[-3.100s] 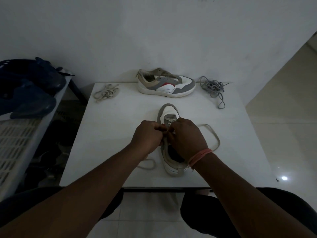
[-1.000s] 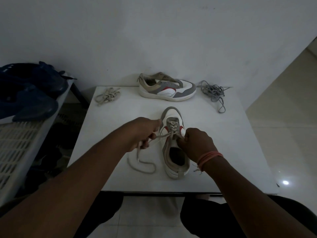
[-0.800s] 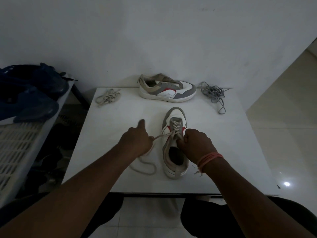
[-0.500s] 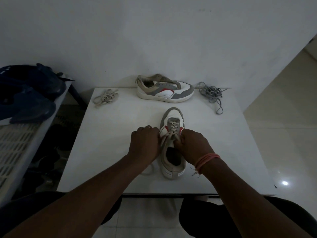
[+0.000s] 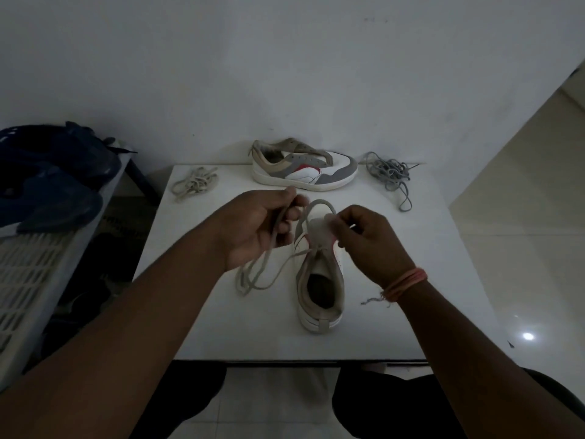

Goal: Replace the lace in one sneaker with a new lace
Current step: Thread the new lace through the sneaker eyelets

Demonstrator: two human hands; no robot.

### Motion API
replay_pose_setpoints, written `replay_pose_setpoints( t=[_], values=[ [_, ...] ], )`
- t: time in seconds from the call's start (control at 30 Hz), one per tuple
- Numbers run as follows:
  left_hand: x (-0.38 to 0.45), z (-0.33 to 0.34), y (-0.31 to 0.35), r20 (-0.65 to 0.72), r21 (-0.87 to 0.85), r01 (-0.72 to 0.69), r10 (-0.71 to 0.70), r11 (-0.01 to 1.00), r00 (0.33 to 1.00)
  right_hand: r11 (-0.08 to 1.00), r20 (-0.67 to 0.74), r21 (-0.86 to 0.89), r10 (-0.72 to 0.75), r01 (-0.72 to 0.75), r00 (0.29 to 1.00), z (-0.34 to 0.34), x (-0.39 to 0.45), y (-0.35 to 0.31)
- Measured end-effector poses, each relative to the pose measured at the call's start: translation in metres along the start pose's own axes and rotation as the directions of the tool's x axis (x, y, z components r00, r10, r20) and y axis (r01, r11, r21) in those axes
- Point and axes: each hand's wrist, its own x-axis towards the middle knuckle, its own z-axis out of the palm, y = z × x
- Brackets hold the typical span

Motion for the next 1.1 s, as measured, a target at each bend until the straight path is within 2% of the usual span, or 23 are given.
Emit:
replay_pose_setpoints(
  t=[0.07, 0.1, 0.17, 0.23, 0.3, 0.37, 0.43, 0.47, 0.53, 0.57, 0.6, 0.63, 0.67, 0.7, 0.73, 0.77, 0.8, 0.87, 0.97, 1.03, 1.1],
  values=[
    [-0.002, 0.006, -0.004, 0.141, -0.219, -0.029, 0.061, 0.975, 0.988, 0.984, 0.114, 0.179, -0.018, -0.003, 0.993, 0.005, -0.001, -0.003],
    [-0.003, 0.009, -0.006, 0.162, -0.283, -0.056, 0.105, 0.958, 0.981, 0.961, 0.193, 0.275, -0.016, -0.038, 0.981, 0.010, -0.004, -0.004],
    [-0.001, 0.011, -0.005, 0.147, -0.387, -0.111, 0.180, 0.915, 0.973, 0.897, 0.314, 0.425, -0.024, -0.118, 0.949, 0.018, -0.009, -0.006],
    [0.004, 0.005, 0.000, 0.054, -0.532, -0.139, 0.198, 0.835, 0.979, 0.847, 0.373, 0.517, -0.094, -0.122, 0.923, 0.018, -0.010, -0.009],
    [0.008, -0.009, 0.004, -0.092, -0.699, -0.168, 0.146, 0.695, 0.985, 0.768, 0.355, 0.622, -0.102, -0.153, 0.929, 0.011, -0.007, -0.012],
    [0.012, -0.024, 0.004, -0.235, -0.787, -0.237, 0.077, 0.570, 0.969, 0.699, 0.253, 0.691, 0.006, -0.185, 0.967, 0.000, 0.000, -0.011],
    [0.015, -0.035, 0.000, -0.346, -0.792, -0.291, -0.001, 0.537, 0.938, 0.769, 0.109, 0.609, 0.164, -0.197, 0.980, -0.011, 0.005, -0.003],
    [0.017, -0.037, -0.003, -0.371, -0.773, -0.277, -0.053, 0.570, 0.927, 0.836, 0.050, 0.507, 0.216, -0.211, 0.975, -0.012, 0.005, 0.001],
    [0.021, -0.034, -0.012, -0.368, -0.667, -0.114, -0.193, 0.736, 0.910, 0.938, 0.013, 0.272, 0.219, -0.214, 0.976, -0.007, 0.003, 0.009],
    [0.022, -0.028, -0.016, -0.367, -0.533, 0.026, -0.259, 0.846, 0.893, 0.965, 0.032, 0.180, 0.190, -0.192, 0.981, -0.002, 0.002, 0.012],
    [0.021, -0.020, -0.020, -0.402, -0.310, 0.156, -0.278, 0.938, 0.872, 0.981, 0.065, 0.115, 0.148, -0.154, 0.987, 0.003, 0.000, 0.011],
    [0.019, -0.011, -0.024, -0.462, 0.007, 0.251, -0.219, 0.968, 0.859, 0.992, 0.097, 0.068, 0.103, -0.110, 0.990, 0.006, -0.002, 0.009],
    [0.018, -0.006, -0.029, -0.505, 0.365, 0.287, -0.070, 0.886, 0.860, 0.997, 0.123, 0.030, 0.067, -0.071, 0.990, 0.010, -0.003, 0.006],
    [0.016, -0.002, -0.033, -0.482, 0.670, 0.267, 0.133, 0.693, 0.866, 0.999, 0.137, -0.010, 0.041, -0.040, 0.990, 0.012, -0.004, 0.003],
    [0.015, -0.001, -0.038, -0.372, 0.866, 0.193, 0.338, 0.460, 0.864, 0.999, 0.145, -0.044, 0.028, -0.022, 0.989, 0.013, -0.004, 0.001],
    [0.015, 0.000, -0.043, -0.224, 0.952, 0.089, 0.472, 0.293, 0.853, 0.998, 0.149, -0.067, 0.027, -0.017, 0.989, 0.013, -0.004, 0.000],
    [0.014, 0.001, -0.047, -0.083, 0.977, -0.038, 0.534, 0.211, 0.842, 0.997, 0.153, -0.075, 0.031, -0.020, 0.988, 0.013, -0.005, -0.001],
    [0.019, 0.000, -0.054, 0.097, 0.962, -0.216, 0.526, 0.168, 0.845, 0.995, 0.153, -0.094, 0.049, -0.035, 0.987, 0.012, -0.005, 0.000],
    [0.026, -0.002, -0.064, 0.073, 0.972, -0.175, 0.509, 0.155, 0.858, 0.973, 0.111, -0.207, 0.129, -0.104, 0.985, 0.010, -0.003, 0.007],
    [0.029, -0.004, -0.069, 0.018, 0.967, -0.149, 0.527, 0.206, 0.850, 0.955, 0.098, -0.247, 0.192, -0.163, 0.977, 0.005, -0.004, 0.010],
    [0.030, -0.002, -0.072, -0.002, 0.967, -0.138, 0.543, 0.216, 0.840, 0.939, 0.129, -0.276, 0.249, -0.207, 0.960, 0.002, -0.006, 0.011]
  ],
)
